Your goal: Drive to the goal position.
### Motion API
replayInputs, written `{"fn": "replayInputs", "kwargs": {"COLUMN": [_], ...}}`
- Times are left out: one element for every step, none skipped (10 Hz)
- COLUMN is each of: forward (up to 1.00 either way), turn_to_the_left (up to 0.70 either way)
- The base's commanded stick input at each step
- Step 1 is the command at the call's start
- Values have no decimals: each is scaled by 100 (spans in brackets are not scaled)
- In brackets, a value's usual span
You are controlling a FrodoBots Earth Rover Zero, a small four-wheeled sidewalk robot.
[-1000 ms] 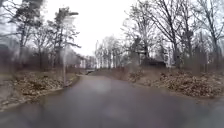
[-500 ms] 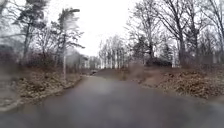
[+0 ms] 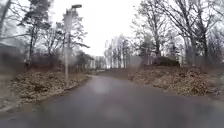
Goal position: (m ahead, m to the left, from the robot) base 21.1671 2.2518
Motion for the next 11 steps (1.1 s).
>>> {"fn": "replayInputs", "kwargs": {"forward": [100, 100, 100, 100, 100, 100, 100, 100, 100, 100, 100], "turn_to_the_left": [0, 0, 0, 0, 0, 0, 0, 13, 40, 40, 40]}}
